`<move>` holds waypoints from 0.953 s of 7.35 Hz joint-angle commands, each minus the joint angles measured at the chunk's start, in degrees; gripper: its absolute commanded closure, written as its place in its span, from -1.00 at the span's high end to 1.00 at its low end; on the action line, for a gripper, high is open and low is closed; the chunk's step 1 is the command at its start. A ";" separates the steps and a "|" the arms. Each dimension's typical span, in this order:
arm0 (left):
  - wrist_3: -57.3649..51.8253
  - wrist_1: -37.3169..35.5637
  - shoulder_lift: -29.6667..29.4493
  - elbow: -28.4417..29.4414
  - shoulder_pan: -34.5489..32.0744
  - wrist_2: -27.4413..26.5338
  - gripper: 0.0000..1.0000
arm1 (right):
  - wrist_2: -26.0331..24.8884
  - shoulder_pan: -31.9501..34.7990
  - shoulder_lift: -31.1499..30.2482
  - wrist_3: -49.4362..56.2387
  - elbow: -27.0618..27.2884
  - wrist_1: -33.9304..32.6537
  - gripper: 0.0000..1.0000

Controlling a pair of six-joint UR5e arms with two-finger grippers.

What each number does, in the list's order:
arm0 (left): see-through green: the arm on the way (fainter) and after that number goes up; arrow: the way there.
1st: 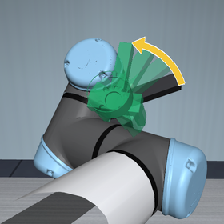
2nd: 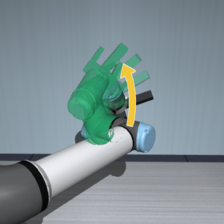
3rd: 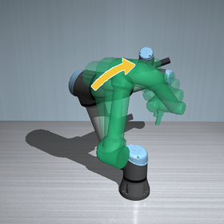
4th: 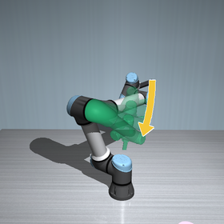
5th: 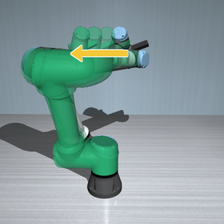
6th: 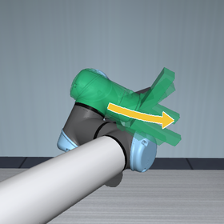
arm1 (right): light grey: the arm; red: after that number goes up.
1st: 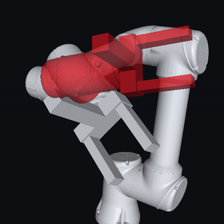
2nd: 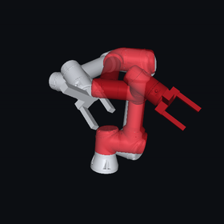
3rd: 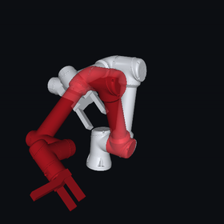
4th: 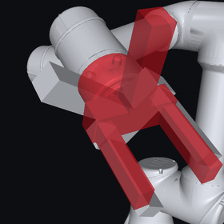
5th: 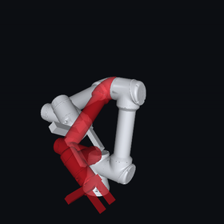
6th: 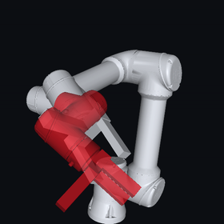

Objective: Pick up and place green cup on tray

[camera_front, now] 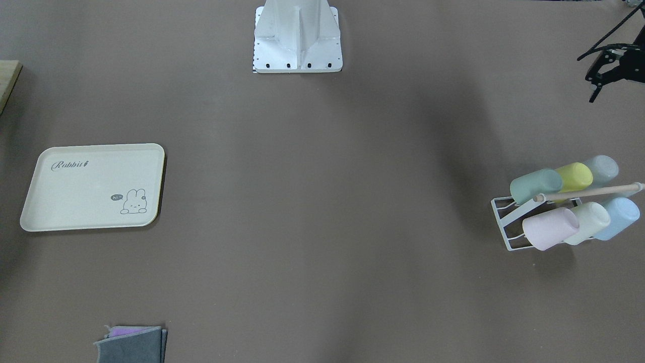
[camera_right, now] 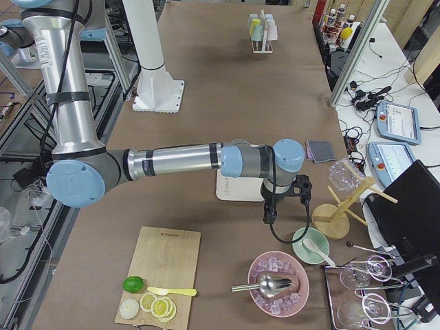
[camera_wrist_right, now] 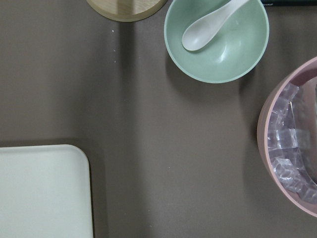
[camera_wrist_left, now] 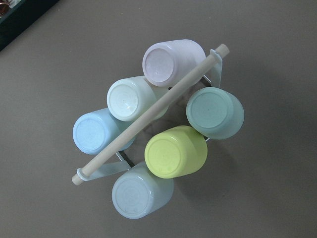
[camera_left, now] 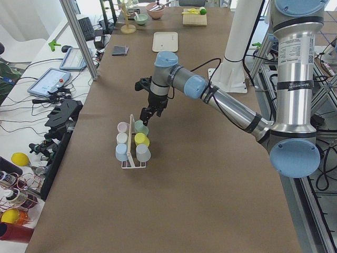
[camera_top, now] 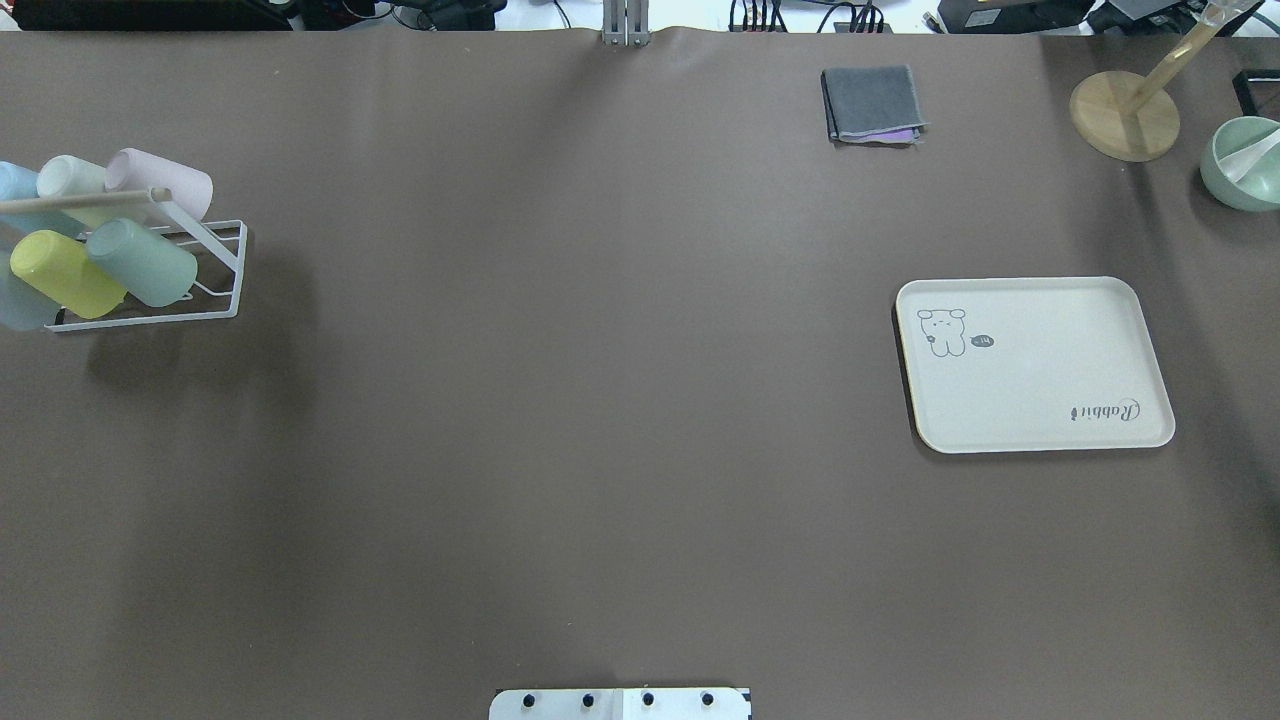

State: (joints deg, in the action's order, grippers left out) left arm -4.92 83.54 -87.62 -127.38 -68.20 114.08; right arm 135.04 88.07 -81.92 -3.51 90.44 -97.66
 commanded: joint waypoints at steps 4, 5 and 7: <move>-9.04 -16.74 -10.64 -0.68 14.48 -21.85 0.96 | 0.31 -2.01 1.23 -0.09 1.67 -0.34 1.00; -12.10 -17.09 -10.38 0.28 18.50 -27.80 0.96 | 0.22 -3.59 3.15 -0.79 1.59 -0.52 1.00; -17.29 -21.91 -11.16 2.48 23.62 -38.01 0.96 | 0.22 -5.97 5.97 -9.10 1.93 -2.35 1.00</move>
State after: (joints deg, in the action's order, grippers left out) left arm -18.87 63.94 -98.32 -126.20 -47.71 82.16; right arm 135.28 83.72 -77.82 -7.57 92.12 -98.89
